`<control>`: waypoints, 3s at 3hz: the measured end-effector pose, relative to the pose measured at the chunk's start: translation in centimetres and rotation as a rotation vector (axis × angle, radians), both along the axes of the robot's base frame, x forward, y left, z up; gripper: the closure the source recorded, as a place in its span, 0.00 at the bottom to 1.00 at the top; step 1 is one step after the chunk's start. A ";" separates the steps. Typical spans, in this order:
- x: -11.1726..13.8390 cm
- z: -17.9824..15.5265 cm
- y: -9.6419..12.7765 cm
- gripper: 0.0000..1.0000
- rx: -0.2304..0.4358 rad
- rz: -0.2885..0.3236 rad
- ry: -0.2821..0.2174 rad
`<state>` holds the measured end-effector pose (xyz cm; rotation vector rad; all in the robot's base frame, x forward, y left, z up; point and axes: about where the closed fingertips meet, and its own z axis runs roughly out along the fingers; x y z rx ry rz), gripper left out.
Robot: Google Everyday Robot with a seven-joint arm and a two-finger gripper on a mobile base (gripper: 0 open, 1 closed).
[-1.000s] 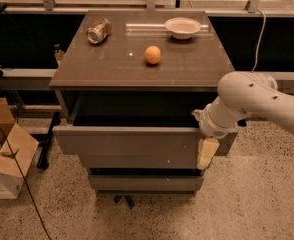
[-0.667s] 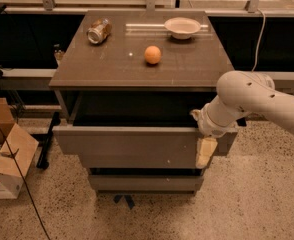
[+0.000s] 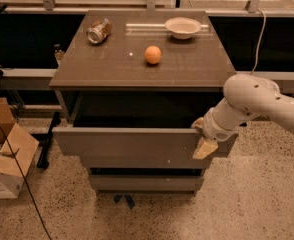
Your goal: Open top drawer
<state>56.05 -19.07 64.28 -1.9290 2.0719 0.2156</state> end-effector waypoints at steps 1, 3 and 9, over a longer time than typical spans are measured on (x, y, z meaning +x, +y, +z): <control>-0.3 0.0 -0.3 0.65 0.000 -0.008 0.001; -2.8 0.0 -0.6 0.39 -0.005 -0.053 0.004; -11.1 0.2 -1.5 0.49 -0.053 -0.029 0.143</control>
Offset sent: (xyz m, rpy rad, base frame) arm -0.1256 -0.0279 0.0190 -0.0955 -0.0024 -0.1532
